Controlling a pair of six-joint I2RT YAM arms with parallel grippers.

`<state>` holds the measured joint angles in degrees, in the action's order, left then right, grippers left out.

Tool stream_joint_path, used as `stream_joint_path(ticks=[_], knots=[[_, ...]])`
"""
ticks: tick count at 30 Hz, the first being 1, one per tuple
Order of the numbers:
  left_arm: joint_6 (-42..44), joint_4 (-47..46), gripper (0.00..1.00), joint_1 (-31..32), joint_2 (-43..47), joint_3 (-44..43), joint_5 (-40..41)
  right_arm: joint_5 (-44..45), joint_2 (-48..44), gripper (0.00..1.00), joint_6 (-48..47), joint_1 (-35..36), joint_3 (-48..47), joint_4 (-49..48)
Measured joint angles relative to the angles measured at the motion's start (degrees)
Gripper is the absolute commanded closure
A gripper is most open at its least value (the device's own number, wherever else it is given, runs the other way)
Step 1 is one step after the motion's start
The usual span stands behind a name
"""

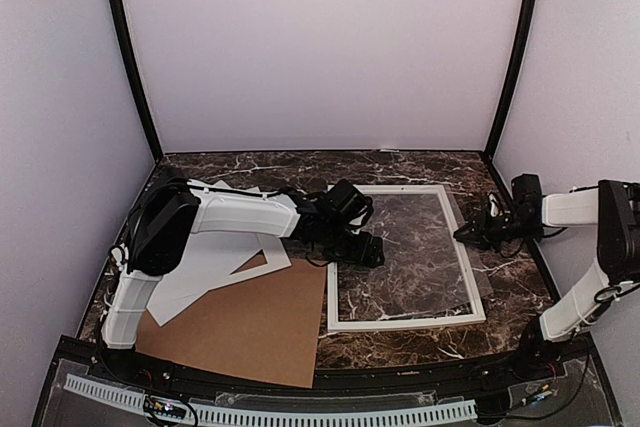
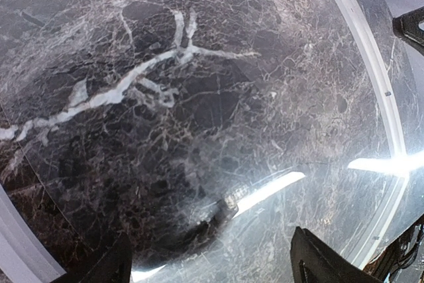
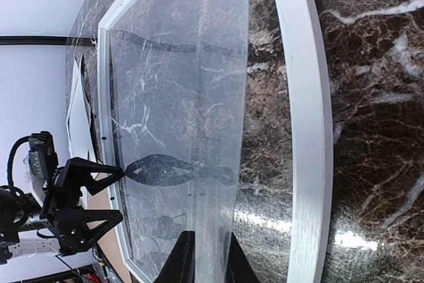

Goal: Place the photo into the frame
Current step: Pick up the glass panel from the frame body.

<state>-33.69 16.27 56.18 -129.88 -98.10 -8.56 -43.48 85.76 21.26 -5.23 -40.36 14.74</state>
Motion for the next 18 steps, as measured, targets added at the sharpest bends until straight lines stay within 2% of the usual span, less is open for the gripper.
stream_joint_path(ticks=[9, 18], knots=[[0.0, -0.1, 0.15, 0.0, 0.0, 0.0, 0.0, -0.4, 2.7, 1.0, -1.0, 1.0, -1.7, 0.7], [0.7, -0.3, 0.1, 0.0, -0.1, 0.0, 0.0, 0.0, 1.4, 1.0, -1.3, 1.1, -2.5, 2.7]])
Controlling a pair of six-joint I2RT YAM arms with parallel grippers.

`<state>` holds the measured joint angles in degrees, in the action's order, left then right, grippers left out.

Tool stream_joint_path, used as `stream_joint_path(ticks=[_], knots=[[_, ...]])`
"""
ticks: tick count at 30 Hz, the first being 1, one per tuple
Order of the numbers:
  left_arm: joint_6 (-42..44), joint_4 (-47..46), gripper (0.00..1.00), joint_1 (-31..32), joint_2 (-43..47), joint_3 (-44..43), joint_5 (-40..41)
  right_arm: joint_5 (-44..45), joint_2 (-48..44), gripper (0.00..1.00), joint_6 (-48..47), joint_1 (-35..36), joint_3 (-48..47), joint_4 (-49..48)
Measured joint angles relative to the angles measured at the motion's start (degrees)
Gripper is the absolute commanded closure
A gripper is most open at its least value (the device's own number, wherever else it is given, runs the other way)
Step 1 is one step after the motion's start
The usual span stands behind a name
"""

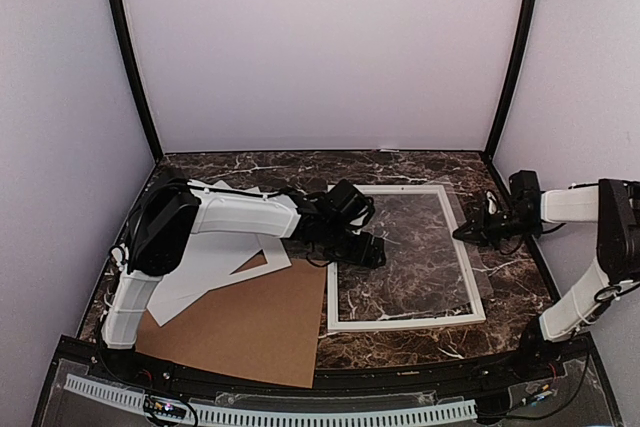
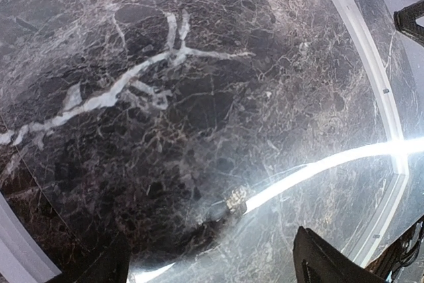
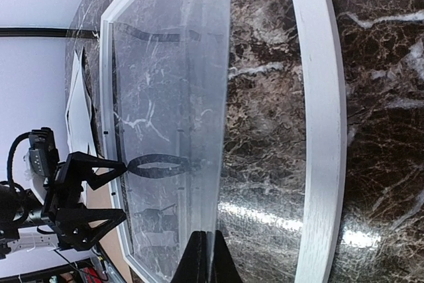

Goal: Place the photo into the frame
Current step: Pick up the glass panel from the frame body, then place the glass panel at the frame body.

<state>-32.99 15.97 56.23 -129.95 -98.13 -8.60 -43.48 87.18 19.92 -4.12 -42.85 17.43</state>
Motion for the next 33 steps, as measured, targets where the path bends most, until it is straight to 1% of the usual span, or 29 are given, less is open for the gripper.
stream_joint_path(ticks=[5, 8, 14, 19, 25, 30, 33], knots=[[1.0, 0.0, 0.09, -0.3, 0.4, 0.1, -0.4, -1.1, -3.5, 1.0, 0.6, 0.0, -0.5, 1.1], [1.3, 0.0, 0.09, -1.2, 2.1, 1.7, -0.8, -2.4, -5.8, 1.0, 1.9, 0.0, -1.8, 1.8], [1.4, 0.4, 0.08, -6.3, 10.4, 6.8, -0.5, -4.6, -9.9, 1.0, 4.9, 1.2, -5.8, 3.3], [2.0, 0.4, 0.07, -11.4, 18.4, 9.5, 2.0, -5.5, -11.5, 1.0, 8.5, 3.1, -9.8, 3.5], [2.7, 0.9, 0.06, -16.7, 24.9, 13.2, 6.4, -5.1, -13.2, 1.0, 15.5, 9.5, -14.6, 0.6], [3.0, 2.0, 0.05, -19.9, 27.1, 15.9, 10.3, -4.7, -13.7, 1.0, 21.4, 14.9, -15.9, -4.2], [3.5, 2.8, 0.05, -21.0, 27.8, 16.8, 12.2, -4.7, -13.7, 1.0, 24.6, 16.9, -15.9, -6.3]])
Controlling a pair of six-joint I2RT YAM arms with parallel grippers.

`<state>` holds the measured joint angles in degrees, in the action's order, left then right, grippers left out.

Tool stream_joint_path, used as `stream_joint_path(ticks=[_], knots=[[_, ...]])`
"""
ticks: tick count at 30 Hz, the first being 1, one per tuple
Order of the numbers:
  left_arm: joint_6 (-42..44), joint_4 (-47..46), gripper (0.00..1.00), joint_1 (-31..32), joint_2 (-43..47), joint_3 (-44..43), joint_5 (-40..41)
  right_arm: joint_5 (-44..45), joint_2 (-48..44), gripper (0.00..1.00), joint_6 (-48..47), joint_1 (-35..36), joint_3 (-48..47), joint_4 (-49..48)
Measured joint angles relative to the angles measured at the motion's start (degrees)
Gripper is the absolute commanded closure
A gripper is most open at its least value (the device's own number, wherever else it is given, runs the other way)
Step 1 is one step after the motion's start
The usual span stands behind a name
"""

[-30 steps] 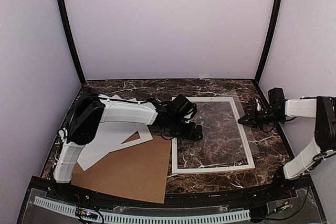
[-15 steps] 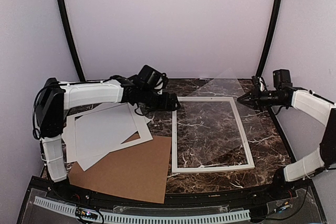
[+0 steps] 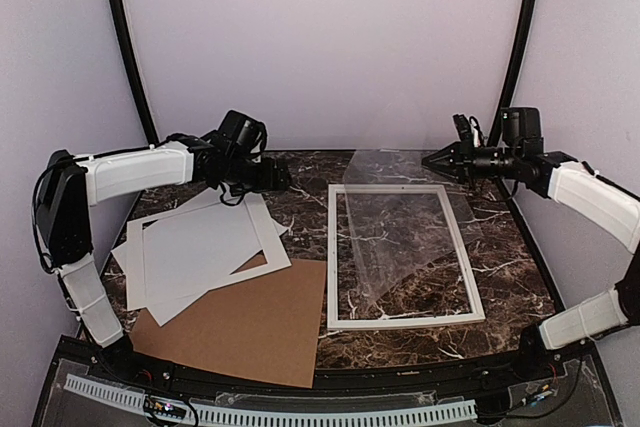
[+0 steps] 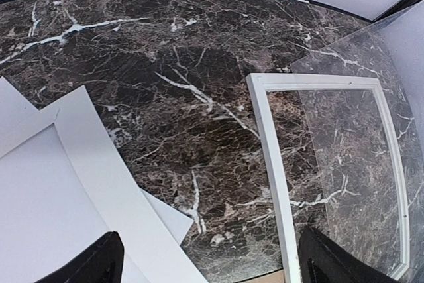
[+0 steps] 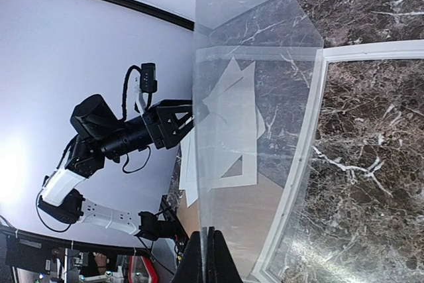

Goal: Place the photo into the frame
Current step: Place the glass panel at the frame body.

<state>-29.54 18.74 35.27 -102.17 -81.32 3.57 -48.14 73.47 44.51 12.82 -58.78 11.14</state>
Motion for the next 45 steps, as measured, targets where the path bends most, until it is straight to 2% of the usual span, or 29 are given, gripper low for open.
stream_joint_path(ticks=[10, 20, 25, 29, 36, 45], knots=[[0.5, 0.5, 0.05, -0.1, 0.2, 0.9, 1.6, 2.4, -0.4, 1.0, 3.8, 0.5, 3.8, -4.7], [0.8, 0.5, 0.05, -0.1, 0.2, 1.2, 1.6, 9.9, 3.2, 1.0, -3.1, -2.8, 14.1, -1.8], [0.9, 0.4, 0.06, -0.1, 0.2, 1.2, 1.1, 11.8, 3.8, 1.0, -5.7, -3.0, 16.0, 1.1], [0.9, 0.2, 0.06, -0.1, 0.2, 1.2, 0.4, 12.6, 3.1, 1.0, -7.5, -3.0, 15.0, 3.6], [0.9, 0.0, 0.06, -0.1, 0.1, 1.7, -0.1, 12.9, 2.1, 1.0, -10.3, -2.0, 8.0, 6.6], [0.9, -0.2, 0.06, -0.1, 0.1, 1.9, 0.0, 9.0, 2.1, 1.0, -11.0, 1.9, -1.2, 8.6]])
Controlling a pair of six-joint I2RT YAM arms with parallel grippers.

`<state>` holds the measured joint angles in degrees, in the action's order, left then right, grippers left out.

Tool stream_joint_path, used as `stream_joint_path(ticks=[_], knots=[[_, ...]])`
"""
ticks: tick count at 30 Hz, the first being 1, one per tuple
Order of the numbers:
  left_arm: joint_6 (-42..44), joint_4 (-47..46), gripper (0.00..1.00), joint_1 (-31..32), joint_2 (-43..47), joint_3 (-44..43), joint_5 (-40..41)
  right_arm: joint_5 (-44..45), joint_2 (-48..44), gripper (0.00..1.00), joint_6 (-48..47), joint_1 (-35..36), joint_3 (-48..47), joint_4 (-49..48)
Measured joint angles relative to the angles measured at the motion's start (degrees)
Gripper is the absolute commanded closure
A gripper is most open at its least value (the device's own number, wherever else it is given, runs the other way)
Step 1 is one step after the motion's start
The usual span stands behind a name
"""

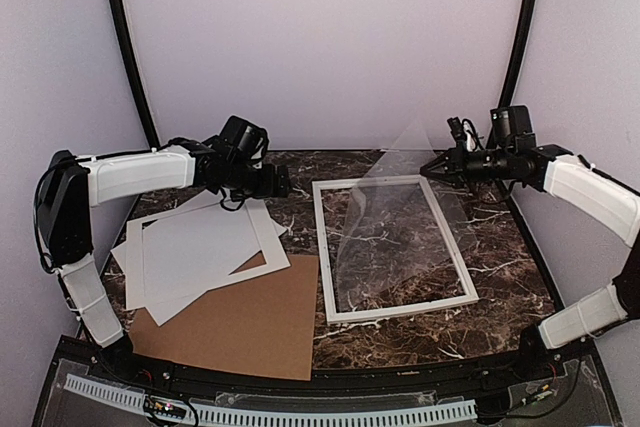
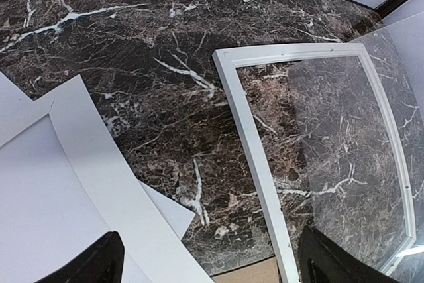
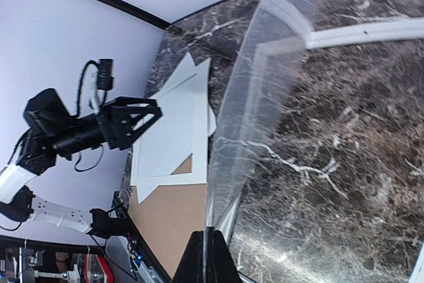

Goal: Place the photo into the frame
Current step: Place the glass panel at the frame body.

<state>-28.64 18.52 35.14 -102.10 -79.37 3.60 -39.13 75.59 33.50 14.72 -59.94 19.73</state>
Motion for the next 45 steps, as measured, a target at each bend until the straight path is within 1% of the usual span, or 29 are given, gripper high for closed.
stream_joint_path(ticks=[6, 10, 16, 21, 24, 26, 27, 28, 31, 35, 38, 45], knots=[[0.1, 0.0, 0.05, 0.0, 0.0, 0.0, 1.5, -2.5, 0.3, 1.0, 0.5, 3.8, -8.9, 0.1], [0.1, 0.1, 0.04, -0.2, 0.0, 0.0, 3.0, -3.6, 2.1, 1.0, 1.1, 6.8, -14.1, -0.4], [-0.1, 0.0, 0.03, -1.7, 0.0, 1.0, 4.7, -4.7, 6.8, 1.0, 1.8, 11.2, -18.6, -0.4], [-0.4, 0.3, 0.03, -3.8, 0.1, 3.4, 6.6, -3.7, 7.8, 1.0, 1.7, 11.5, -19.0, 0.6], [-0.4, 0.7, 0.03, -4.5, 0.9, 4.7, 8.3, -2.3, 7.8, 1.0, 1.5, 9.2, -16.0, -0.4], [-0.3, 0.9, 0.03, -4.5, 1.6, 5.0, 9.4, -1.4, 8.0, 1.0, 1.4, 6.4, -11.3, -1.9], [-0.3, 0.9, 0.03, -4.5, 2.0, 5.1, 9.8, -0.9, 8.8, 1.0, 1.4, 4.8, -7.3, -2.8], [-0.3, 0.9, 0.03, -4.5, 2.2, 5.1, 10.2, -0.7, 9.1, 1.0, 1.4, 3.6, -6.4, -2.8], [-0.3, 0.9, 0.03, -4.5, 2.8, 5.2, 10.9, 0.2, 12.8, 1.0, 1.1, 0.2, 0.0, -4.7], [-0.3, 0.9, 0.03, -4.5, 2.8, 5.2, 11.0, 1.3, 17.1, 1.0, 0.8, -1.4, 6.1, -6.2], [-0.2, 0.9, 0.03, -4.5, 2.8, 5.2, 10.8, 1.7, 17.6, 1.0, 0.6, -1.7, 8.3, -6.5], [-0.2, 0.7, 0.03, -4.5, 2.8, 5.2, 9.4, 3.6, 17.4, 1.0, -0.9, -1.8, 8.4, -7.3]])
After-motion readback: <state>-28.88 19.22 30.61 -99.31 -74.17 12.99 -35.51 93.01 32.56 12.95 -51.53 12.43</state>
